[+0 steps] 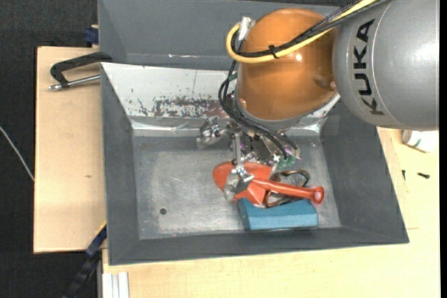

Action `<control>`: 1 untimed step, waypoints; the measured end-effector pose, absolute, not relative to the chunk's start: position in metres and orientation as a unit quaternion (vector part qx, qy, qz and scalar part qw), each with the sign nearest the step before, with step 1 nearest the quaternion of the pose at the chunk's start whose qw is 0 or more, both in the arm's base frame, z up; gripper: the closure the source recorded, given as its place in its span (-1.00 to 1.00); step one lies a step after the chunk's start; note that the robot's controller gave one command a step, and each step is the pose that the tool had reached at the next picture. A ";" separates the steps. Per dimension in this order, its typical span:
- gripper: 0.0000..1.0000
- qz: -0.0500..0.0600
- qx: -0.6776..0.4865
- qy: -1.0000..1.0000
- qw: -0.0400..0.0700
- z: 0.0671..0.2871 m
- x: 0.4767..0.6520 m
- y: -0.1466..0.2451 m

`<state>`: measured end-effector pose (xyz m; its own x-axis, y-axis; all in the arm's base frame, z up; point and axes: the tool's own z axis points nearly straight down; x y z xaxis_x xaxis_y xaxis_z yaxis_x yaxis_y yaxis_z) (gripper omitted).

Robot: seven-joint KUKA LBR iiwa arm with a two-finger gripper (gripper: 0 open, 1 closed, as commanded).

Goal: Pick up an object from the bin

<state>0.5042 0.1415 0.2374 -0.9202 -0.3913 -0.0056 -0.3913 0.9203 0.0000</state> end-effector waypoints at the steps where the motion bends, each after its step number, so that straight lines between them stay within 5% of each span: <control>1: 1.00 0.000 -0.319 0.948 0.003 0.112 0.556 0.099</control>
Offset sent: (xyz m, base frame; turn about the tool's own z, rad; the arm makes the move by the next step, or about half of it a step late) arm 0.0000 0.0000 0.0000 0.0000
